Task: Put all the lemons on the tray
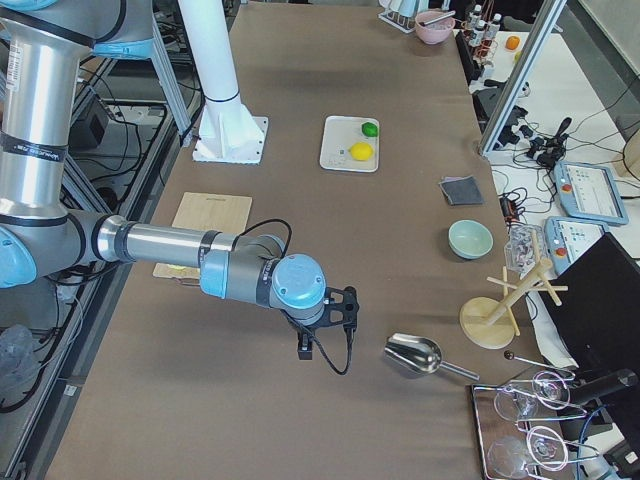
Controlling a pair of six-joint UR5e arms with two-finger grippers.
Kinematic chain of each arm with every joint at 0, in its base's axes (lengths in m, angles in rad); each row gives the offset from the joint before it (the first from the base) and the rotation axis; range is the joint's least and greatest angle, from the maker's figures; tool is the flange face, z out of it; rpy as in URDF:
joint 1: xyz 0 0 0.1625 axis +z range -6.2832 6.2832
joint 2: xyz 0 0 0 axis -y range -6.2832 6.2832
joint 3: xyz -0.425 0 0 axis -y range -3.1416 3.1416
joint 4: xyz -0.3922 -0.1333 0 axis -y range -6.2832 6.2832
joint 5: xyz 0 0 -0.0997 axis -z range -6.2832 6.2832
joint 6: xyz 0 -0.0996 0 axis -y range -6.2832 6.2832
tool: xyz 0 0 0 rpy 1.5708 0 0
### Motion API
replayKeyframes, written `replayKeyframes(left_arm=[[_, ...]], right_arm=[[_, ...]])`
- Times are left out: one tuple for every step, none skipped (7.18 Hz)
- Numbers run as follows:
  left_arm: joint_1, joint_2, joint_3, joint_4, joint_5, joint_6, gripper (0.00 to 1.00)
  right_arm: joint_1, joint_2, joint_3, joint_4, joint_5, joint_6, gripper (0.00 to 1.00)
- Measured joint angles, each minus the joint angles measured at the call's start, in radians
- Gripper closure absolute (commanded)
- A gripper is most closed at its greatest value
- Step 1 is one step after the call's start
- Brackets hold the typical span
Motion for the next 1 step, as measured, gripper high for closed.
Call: replayKeyframes(left_arm=[[0.0, 0.0, -0.002, 0.0, 0.0, 0.0, 0.02]], right_arm=[[0.0, 0.0, 0.0, 0.0, 0.0, 0.0, 0.0]])
